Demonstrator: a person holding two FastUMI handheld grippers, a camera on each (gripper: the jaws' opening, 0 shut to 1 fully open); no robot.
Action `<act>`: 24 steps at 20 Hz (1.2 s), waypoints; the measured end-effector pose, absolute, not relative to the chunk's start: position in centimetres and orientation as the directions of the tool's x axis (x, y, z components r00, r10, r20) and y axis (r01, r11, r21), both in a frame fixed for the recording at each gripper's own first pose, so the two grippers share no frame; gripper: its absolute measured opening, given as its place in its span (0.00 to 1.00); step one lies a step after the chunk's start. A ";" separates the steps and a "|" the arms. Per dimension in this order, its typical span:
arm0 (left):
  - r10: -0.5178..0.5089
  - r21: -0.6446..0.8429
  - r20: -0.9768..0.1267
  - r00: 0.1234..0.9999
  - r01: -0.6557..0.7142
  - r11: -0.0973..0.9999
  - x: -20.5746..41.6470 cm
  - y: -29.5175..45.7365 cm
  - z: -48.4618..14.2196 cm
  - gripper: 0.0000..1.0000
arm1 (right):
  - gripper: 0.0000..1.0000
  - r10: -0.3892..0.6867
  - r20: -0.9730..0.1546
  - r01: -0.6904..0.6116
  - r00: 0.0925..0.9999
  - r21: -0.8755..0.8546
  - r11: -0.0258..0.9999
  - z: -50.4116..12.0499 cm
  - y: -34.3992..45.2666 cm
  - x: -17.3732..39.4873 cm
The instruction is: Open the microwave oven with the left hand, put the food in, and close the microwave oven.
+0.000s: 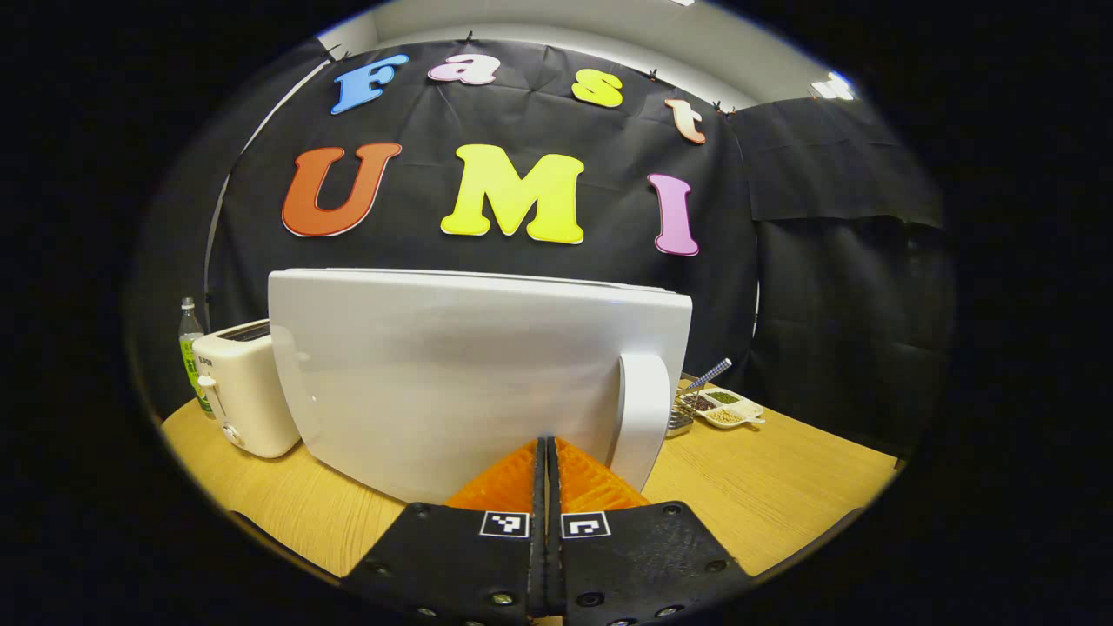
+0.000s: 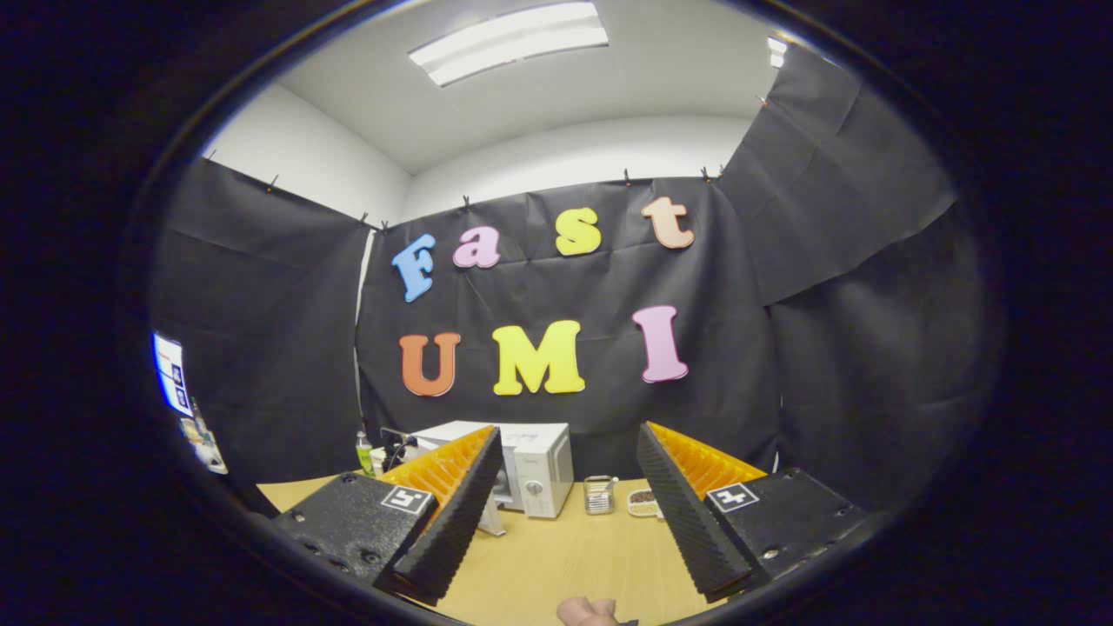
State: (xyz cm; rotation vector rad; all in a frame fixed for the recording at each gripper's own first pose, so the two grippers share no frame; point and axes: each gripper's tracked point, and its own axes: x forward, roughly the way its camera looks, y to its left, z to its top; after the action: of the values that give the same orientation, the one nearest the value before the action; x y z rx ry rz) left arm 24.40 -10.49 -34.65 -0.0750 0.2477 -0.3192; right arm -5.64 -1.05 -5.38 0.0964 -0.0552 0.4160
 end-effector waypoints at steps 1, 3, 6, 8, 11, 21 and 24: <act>-0.318 -0.128 -0.231 0.920 0.295 0.947 25.1 -10.9 -34.8 0.00 | 0.99 0.404 0.062 -0.408 0.913 0.085 0.909 -5.7 -1.0 -5.4; -0.321 -0.166 -0.242 0.916 0.286 0.944 26.4 -11.7 -35.2 0.00 | 0.99 0.411 0.049 -0.414 0.910 0.092 0.906 -6.2 -1.1 -4.9; -0.304 -0.193 -0.265 0.915 0.259 0.946 28.8 -12.5 -35.7 0.00 | 0.99 0.411 0.030 -0.412 0.911 0.091 0.907 -6.8 -1.0 -4.3; -0.283 -0.188 -0.275 0.919 0.238 0.953 30.5 -12.9 -35.9 0.00 | 0.90 0.410 0.012 -0.409 0.912 0.091 0.908 -7.2 -0.9 -4.2; -0.266 -0.205 -0.327 0.907 0.207 0.957 32.6 -13.9 -36.7 0.00 | 0.99 0.398 0.000 -0.396 0.917 0.082 0.914 -7.3 -1.3 -4.4; -0.275 -0.188 -0.326 0.904 0.223 0.956 28.7 -15.1 -34.5 0.01 | 1.00 0.390 -0.003 -0.388 0.921 0.099 0.916 -6.8 -0.7 -5.6; -0.284 -0.169 -0.274 0.919 0.245 0.955 26.0 -14.6 -31.5 0.01 | 0.99 0.393 -0.005 -0.391 0.919 0.106 0.914 -7.0 -0.1 -6.1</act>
State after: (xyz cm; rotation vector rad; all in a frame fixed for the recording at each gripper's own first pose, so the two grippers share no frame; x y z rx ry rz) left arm 26.03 -14.57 -31.48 -0.1328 0.3008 -0.2726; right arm -6.14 -0.10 -7.03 0.1040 0.0268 0.4036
